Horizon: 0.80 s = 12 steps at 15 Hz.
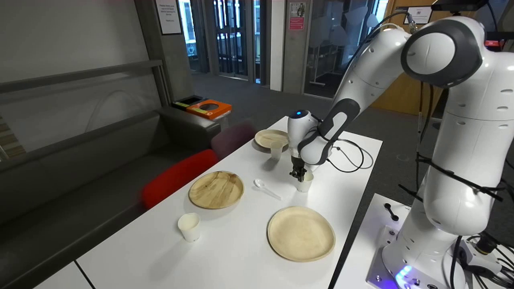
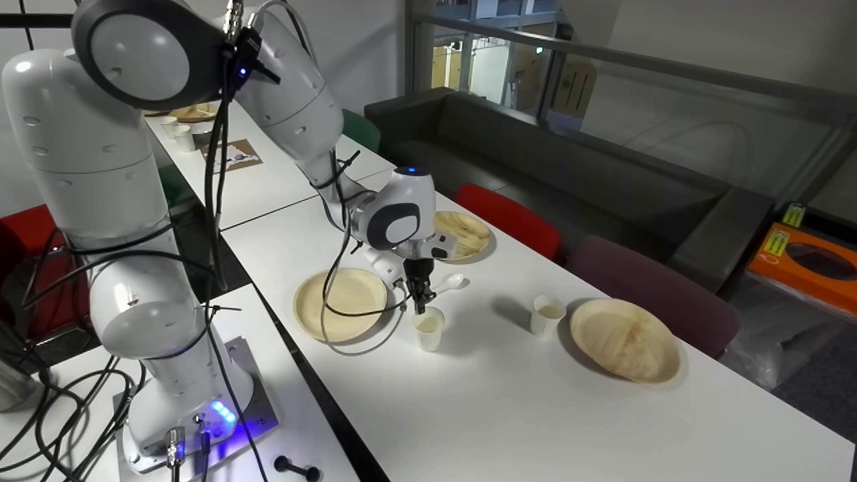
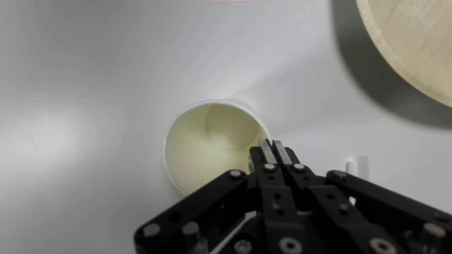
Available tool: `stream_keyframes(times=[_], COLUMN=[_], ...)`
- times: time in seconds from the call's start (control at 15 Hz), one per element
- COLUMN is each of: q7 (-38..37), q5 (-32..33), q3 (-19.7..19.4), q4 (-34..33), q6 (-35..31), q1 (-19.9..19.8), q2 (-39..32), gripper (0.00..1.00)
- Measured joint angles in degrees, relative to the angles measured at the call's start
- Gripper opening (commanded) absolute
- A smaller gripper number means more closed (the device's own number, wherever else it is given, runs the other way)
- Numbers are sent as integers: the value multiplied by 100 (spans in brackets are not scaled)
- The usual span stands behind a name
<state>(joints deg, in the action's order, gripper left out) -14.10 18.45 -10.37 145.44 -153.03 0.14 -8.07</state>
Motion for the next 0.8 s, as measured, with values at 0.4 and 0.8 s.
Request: stream_keyframes(times=[0.4,0.8], q7=[28,28], q5=[149,228], q3=[93,289], q4=[318,321], q6=[-293,-362], q1=[0,26], q2=[223,252], gripper=[1,1])
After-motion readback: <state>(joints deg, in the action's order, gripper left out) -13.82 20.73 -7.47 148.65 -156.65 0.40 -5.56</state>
